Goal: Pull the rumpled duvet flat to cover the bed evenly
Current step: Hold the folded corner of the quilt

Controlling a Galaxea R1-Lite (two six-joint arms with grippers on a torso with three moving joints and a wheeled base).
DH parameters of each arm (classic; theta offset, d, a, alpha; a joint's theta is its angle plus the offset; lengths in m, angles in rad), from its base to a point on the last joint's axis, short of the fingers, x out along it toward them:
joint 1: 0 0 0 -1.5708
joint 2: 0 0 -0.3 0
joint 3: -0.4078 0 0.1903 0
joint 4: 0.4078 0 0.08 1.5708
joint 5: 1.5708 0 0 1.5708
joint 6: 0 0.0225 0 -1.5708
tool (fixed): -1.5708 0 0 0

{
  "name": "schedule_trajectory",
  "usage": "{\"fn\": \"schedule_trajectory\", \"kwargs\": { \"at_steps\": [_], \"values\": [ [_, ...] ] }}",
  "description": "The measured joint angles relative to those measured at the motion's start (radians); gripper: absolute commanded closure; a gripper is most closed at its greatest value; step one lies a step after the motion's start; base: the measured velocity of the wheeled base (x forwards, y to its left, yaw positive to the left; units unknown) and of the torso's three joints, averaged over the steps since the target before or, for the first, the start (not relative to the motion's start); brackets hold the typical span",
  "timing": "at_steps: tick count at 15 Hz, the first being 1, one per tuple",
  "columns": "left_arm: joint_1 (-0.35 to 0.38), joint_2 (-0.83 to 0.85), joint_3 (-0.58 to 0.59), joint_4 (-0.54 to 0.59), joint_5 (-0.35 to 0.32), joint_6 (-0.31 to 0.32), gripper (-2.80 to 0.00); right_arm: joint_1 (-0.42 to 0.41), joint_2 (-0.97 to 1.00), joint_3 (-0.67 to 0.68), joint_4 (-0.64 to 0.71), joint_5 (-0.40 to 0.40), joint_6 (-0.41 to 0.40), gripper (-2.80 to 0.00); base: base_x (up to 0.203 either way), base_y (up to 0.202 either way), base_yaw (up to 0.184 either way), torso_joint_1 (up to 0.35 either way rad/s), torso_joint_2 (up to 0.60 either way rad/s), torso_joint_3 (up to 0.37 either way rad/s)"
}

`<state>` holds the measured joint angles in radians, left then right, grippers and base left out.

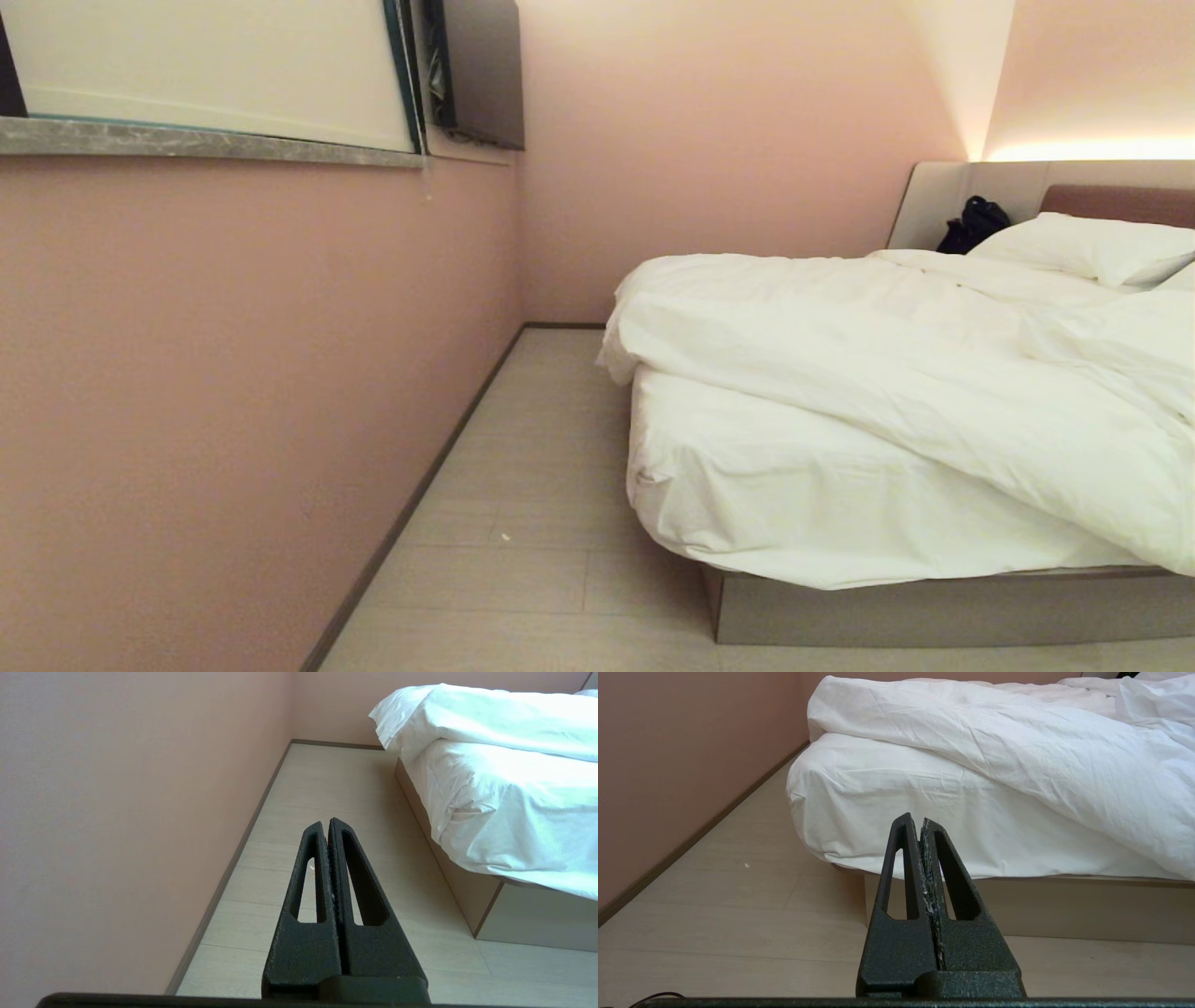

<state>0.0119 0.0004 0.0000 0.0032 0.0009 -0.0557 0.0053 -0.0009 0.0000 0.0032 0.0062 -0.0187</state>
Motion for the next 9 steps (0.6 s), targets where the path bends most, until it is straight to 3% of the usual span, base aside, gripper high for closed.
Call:
{"fn": "schedule_trajectory", "kwargs": {
  "at_steps": [9],
  "values": [
    [0.000, 0.000, 0.000, 0.000, 0.000, 0.001, 0.00, 0.000, 0.000, 0.000, 0.000, -0.001, 0.001, 0.00, 0.000, 0.000, 0.000, 0.000, 0.00, 0.000]
  ]
}}
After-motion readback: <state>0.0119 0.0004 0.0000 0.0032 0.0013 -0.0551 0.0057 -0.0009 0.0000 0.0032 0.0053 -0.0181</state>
